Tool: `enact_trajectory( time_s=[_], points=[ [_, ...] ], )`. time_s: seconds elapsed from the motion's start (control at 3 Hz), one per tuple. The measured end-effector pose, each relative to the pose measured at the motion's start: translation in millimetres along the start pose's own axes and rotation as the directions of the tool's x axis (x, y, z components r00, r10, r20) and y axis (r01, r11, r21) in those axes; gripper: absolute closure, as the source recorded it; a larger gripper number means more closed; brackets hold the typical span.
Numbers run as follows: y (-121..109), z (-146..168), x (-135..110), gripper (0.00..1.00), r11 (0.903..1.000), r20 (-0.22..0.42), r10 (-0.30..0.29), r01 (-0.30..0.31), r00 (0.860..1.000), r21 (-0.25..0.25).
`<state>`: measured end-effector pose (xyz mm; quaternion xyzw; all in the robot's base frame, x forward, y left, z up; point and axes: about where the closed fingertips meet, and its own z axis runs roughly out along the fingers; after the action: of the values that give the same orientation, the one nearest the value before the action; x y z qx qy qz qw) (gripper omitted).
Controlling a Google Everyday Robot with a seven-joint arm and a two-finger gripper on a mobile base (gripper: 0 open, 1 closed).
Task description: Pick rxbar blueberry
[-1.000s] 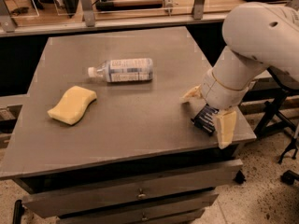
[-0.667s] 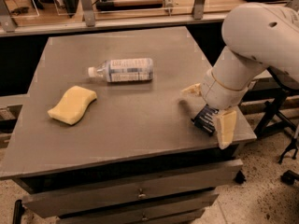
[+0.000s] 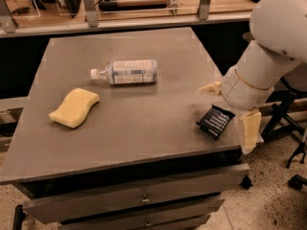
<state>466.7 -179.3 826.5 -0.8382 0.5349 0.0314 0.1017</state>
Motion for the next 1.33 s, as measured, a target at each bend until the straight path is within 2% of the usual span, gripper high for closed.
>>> enact_trajectory(
  time_s=[0.33,0.67,1.33],
  points=[
    [4,1,7,0.00,0.9999,0.005,-0.012,0.012,1.000,-0.011],
    [-1,6,10,0.17,0.9987,0.000,-0.039,0.039,0.999,-0.032],
    [-8,7,11,0.65,0.9953,-0.020,-0.073,0.071,0.997,-0.065]
  ],
)
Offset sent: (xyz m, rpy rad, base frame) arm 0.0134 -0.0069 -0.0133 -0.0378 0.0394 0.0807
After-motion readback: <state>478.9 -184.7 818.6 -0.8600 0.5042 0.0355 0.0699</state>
